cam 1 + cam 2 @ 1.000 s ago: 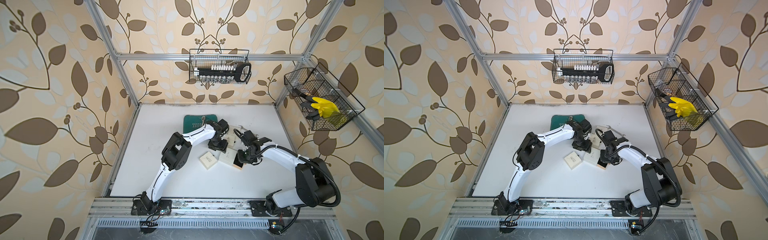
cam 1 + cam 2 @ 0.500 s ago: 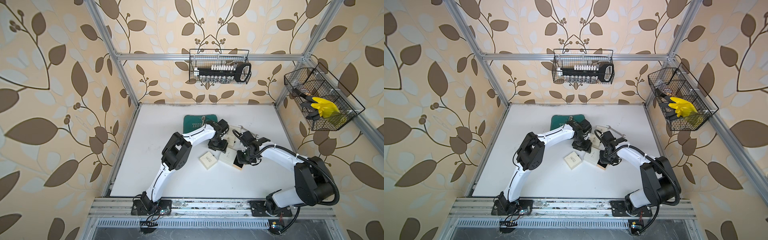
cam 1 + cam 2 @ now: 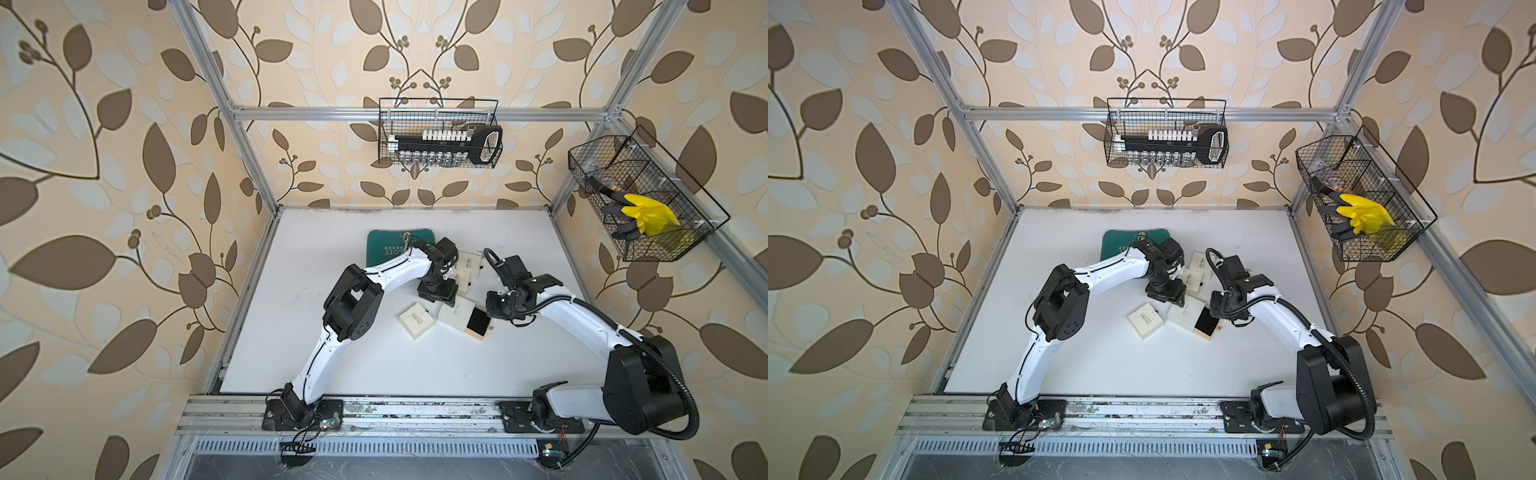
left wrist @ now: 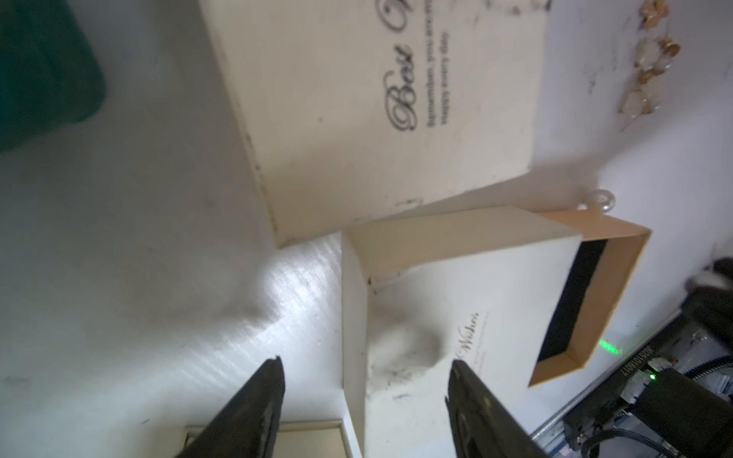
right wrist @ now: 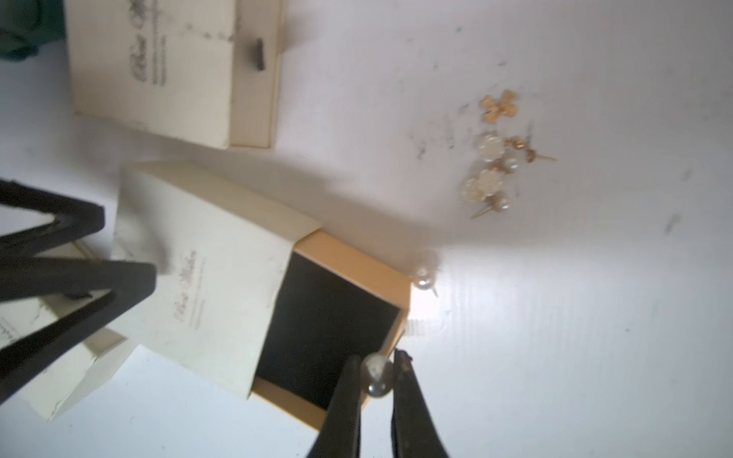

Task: Take out the earrings from the drawer-style jewelry box
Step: Pick up the earring from the drawer, then place the earring at the center of the board.

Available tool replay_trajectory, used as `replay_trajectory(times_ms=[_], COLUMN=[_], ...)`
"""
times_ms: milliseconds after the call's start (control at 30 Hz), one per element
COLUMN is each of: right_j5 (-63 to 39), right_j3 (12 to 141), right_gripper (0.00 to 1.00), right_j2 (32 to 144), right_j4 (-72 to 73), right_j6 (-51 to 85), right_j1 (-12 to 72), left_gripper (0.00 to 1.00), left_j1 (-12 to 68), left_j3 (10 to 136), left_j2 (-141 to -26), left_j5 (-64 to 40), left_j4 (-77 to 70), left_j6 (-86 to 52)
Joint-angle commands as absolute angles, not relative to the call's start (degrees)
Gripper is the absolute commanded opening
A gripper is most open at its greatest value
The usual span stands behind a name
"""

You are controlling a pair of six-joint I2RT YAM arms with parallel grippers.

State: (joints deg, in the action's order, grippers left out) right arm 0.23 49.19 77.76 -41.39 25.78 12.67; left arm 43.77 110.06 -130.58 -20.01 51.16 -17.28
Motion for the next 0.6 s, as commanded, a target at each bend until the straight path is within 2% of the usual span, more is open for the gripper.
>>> replay_trajectory(times_ms=[0,400,567], right_j5=[2.3,-1.2,-1.7], right_j3=[50.1,47.2,47.2], right_gripper=[0.12,0.15,0.23], right_j2=[78.9,88.3,89.2], right_j4=[-42.0,-33.6,-33.8], right_j6=[26.9,28.9,28.6], right_j1=[9.5,5.3,5.4], left_gripper=[0.69,0.71,0.72], left_j1=[43.0,43.0,43.0], left_j3=[111.8,109.9,109.4], left_j2=[-129.6,-130.7,-130.7], left_j5=[-23.4,-25.6,-25.8], left_j4=[51.2,49.1,48.8], left_j6=[-15.6,-16.3,-16.3])
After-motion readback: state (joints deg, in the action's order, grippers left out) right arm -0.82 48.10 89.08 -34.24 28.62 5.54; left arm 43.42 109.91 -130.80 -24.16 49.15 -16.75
